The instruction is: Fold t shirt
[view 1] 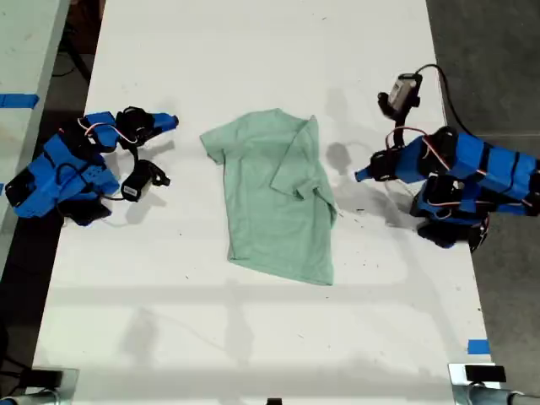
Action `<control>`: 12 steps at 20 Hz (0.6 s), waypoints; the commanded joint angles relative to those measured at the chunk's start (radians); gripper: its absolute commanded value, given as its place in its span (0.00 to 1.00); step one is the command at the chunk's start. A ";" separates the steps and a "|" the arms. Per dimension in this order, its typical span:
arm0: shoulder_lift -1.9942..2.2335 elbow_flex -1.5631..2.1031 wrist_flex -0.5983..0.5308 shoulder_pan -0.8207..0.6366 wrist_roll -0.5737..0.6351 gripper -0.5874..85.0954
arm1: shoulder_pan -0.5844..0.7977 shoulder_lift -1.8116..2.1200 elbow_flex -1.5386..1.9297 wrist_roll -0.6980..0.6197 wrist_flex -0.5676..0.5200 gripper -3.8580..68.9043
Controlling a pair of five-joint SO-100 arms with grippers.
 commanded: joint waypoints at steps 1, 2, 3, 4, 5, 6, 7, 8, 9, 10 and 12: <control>0.008 0.037 -0.213 0.048 0.176 0.00 | 0.049 0.503 0.390 -0.129 0.015 0.07; 0.008 0.037 -0.230 0.035 0.225 0.00 | 0.052 0.532 0.434 -0.132 0.011 0.07; 0.008 0.040 -0.166 -0.025 0.229 0.00 | 0.061 0.531 0.423 -0.132 0.035 0.07; 0.006 0.040 -0.097 -0.086 0.213 0.00 | 0.081 0.531 0.431 -0.115 0.054 0.07; 0.006 0.040 -0.094 -0.077 0.209 0.00 | 0.083 0.531 0.445 -0.095 0.048 0.07; 0.006 0.040 -0.106 -0.041 0.199 0.00 | 0.078 0.531 0.451 -0.074 0.048 0.07; 0.006 0.040 -0.094 -0.032 0.183 0.00 | 0.071 0.531 0.456 -0.060 0.048 0.07; 0.006 0.040 -0.084 -0.029 0.170 0.00 | 0.064 0.531 0.459 -0.043 0.048 0.07; 0.006 0.040 -0.084 -0.028 0.167 0.00 | 0.061 0.531 0.460 -0.035 0.048 0.07; 0.006 0.040 -0.077 -0.038 0.156 0.00 | 0.054 0.531 0.460 -0.023 0.048 0.07; 0.006 0.040 -0.067 -0.058 0.137 0.02 | 0.054 0.531 0.462 -0.017 0.048 0.07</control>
